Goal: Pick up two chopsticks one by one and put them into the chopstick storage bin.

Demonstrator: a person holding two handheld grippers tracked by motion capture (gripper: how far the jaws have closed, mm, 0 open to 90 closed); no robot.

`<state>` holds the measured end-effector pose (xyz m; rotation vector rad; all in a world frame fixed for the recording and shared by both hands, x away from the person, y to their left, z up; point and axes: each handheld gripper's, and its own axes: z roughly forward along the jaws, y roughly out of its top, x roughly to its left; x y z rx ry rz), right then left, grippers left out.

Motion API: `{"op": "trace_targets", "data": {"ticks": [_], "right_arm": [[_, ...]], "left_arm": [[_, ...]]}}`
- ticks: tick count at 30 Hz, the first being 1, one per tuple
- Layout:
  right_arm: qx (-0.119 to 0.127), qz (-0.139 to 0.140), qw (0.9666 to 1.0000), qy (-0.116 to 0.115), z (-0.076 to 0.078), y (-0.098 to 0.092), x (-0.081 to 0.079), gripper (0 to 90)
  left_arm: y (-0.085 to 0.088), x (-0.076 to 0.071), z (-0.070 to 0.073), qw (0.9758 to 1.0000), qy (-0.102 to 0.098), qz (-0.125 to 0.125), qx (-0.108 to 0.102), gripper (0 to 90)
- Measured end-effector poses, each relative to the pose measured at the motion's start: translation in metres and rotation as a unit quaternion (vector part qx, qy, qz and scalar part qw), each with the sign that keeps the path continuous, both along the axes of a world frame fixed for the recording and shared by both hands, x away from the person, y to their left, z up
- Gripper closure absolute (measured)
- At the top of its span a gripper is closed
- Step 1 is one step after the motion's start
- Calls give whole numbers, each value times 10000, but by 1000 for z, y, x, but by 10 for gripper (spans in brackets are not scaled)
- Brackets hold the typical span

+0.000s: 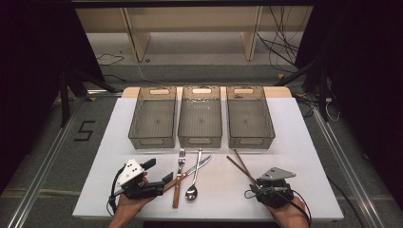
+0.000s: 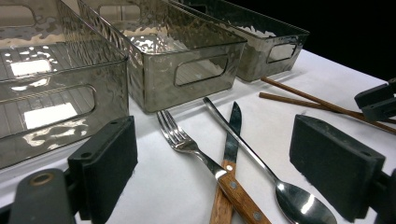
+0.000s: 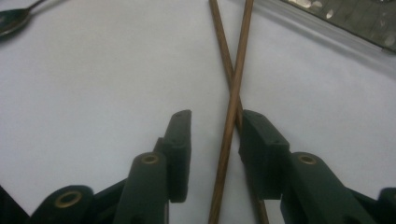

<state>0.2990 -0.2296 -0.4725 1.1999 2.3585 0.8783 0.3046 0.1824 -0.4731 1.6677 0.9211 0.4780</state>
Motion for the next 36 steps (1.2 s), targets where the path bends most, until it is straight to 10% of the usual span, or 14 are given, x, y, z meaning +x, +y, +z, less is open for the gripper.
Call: {"op": "trace_targets", "data": {"ticks": [16,36], "right_arm": [[-179,-87,9994,281,-10,5,4,776],[-51,-62,10000,36,-6,6,1,859]], "left_arm": [[2,-2,0,10000,3,46,24,150],[0,0,-2,10000,23,46,75,150]]}}
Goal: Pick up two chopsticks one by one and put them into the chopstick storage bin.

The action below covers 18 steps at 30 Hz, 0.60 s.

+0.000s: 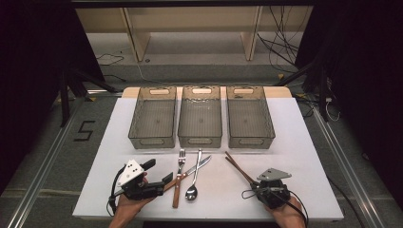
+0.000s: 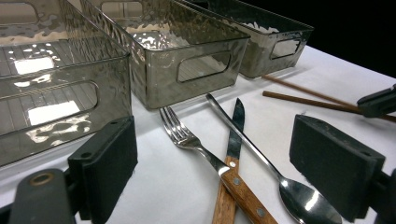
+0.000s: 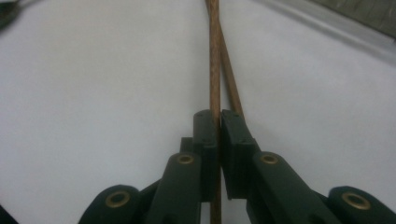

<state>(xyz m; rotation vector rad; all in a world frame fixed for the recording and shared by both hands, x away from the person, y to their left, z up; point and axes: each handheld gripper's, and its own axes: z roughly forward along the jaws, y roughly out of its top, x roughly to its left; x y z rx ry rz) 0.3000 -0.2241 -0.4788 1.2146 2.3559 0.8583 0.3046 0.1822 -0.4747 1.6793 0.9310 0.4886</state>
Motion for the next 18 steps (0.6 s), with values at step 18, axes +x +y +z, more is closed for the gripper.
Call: {"op": "trace_targets", "data": {"ticks": [18], "right_arm": [[801,462,9912,-945,40,21,-6,858]], "left_arm": [[-33,2,26,9990,392,-147,-165,157]]}}
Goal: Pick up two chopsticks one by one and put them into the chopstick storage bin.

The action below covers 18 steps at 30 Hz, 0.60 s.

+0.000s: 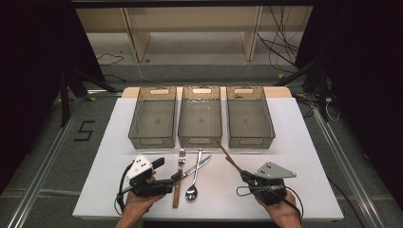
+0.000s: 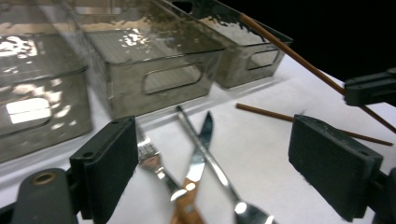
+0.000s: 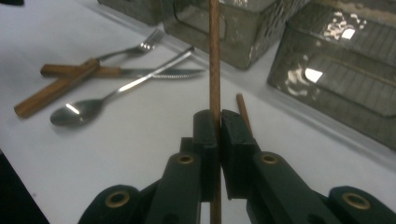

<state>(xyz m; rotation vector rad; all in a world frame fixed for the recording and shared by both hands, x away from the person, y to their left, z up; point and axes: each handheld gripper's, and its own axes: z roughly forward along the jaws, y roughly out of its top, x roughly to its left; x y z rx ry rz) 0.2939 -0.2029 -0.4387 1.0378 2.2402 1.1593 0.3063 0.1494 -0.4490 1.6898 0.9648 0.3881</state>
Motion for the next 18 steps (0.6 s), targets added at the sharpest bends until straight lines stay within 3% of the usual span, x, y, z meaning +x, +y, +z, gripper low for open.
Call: {"op": "trace_targets", "data": {"ticks": [6,9,13,18], "right_arm": [[191,206,9992,-272,13,20,5,858],[266,312,9982,-429,19,29,6,858],[325,382,9972,-556,23,40,7,858],[342,406,9967,-606,21,46,10,858]], "left_arm": [[-26,11,17,9996,146,-255,2,162],[-36,20,23,9989,282,-334,-152,181],[-49,31,27,9984,455,-286,-176,206],[-55,43,27,9959,733,-308,-422,233]]}}
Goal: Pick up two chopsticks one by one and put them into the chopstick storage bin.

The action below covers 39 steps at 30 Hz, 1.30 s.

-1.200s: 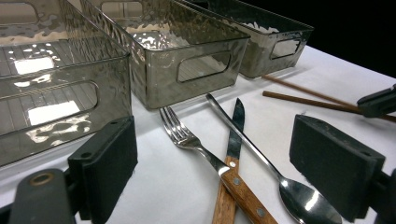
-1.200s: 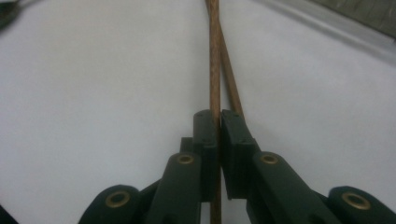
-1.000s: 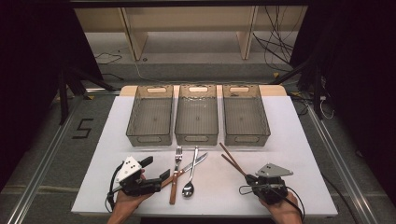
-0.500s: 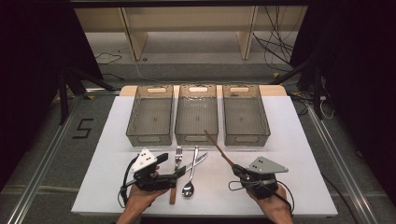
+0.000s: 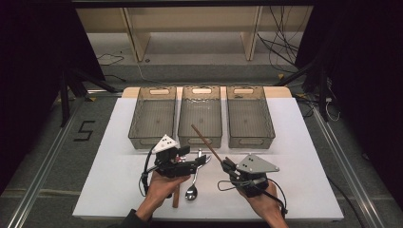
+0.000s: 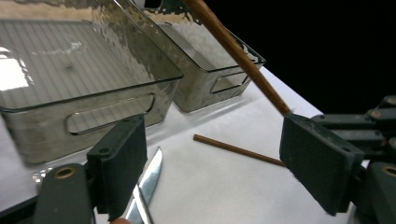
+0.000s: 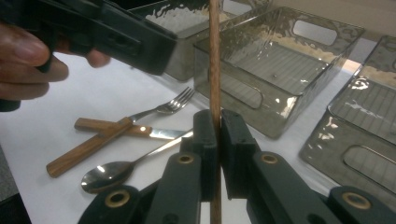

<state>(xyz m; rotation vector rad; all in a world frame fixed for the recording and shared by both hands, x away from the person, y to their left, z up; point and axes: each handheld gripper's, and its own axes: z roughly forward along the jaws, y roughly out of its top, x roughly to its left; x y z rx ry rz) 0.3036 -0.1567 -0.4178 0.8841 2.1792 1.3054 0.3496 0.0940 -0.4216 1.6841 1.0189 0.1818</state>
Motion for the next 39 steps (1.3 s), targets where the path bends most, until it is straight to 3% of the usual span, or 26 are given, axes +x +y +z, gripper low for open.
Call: {"op": "trace_targets", "data": {"ticks": [9,12,16,31,37,39], "right_arm": [[85,80,9999,-75,-6,9,-2,858],[62,95,9999,-90,-7,12,-4,858],[72,114,9998,-123,-10,16,-5,858],[128,134,9995,-252,-14,21,-8,858],[194,139,9994,-243,-16,21,-8,856],[267,173,9993,-205,-17,21,-8,848]], "left_arm": [[-7,4,-5,9981,376,-138,-477,349],[-7,5,-7,9961,506,-183,-693,385],[-7,5,-8,9931,633,-360,-924,501],[-8,5,-11,9870,804,-682,-1209,731],[-6,6,-11,9792,982,-888,-1534,836],[-7,5,-8,9821,883,-996,-1334,847]]}}
